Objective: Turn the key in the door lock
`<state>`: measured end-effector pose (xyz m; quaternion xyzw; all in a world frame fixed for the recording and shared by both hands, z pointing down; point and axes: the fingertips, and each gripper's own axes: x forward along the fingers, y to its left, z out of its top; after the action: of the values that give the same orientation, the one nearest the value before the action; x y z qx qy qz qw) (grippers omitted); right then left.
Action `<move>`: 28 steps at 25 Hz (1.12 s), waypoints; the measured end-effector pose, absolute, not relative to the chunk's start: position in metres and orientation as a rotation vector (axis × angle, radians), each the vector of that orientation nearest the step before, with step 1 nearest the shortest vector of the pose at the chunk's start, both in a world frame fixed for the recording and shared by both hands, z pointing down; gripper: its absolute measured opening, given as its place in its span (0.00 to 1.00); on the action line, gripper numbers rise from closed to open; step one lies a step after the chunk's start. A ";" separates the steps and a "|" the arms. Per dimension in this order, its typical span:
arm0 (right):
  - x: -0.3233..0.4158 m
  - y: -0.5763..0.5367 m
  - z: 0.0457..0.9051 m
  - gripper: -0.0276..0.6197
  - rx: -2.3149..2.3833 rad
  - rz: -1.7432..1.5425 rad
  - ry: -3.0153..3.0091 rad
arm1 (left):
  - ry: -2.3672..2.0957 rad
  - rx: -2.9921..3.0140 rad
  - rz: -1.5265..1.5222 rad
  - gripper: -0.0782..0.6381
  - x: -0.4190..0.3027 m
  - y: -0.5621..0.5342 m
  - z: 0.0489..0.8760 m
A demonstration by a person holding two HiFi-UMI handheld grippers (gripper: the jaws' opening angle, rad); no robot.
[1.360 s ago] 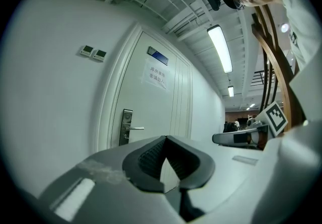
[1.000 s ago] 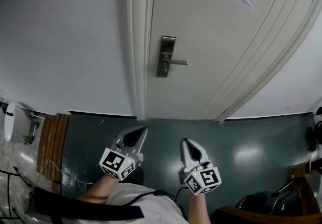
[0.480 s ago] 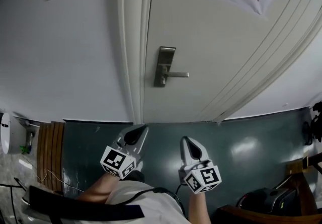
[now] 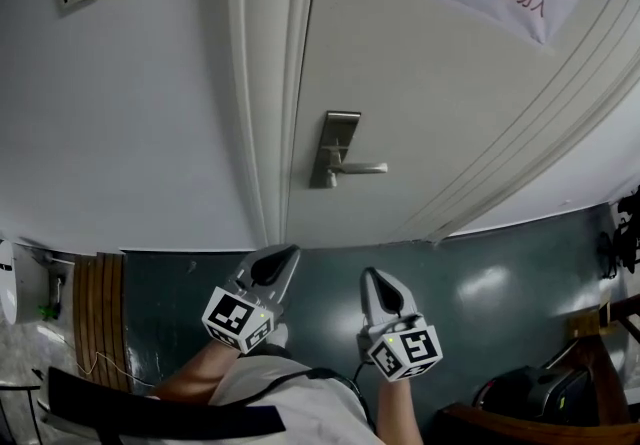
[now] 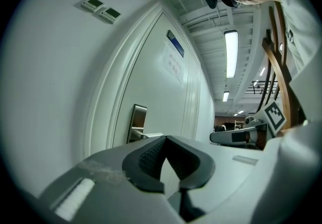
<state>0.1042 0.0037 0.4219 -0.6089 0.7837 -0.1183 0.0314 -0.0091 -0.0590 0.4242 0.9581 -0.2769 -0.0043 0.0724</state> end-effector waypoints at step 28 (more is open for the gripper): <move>0.081 -0.133 0.441 0.06 -1.727 -0.450 2.409 | -0.925 2.842 -0.013 0.12 -0.027 -0.147 0.435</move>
<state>0.0807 -0.1335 0.4411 -0.5745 0.8015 -0.1496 0.0718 -0.0275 -0.1469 0.4350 0.9481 -0.3085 -0.0043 0.0764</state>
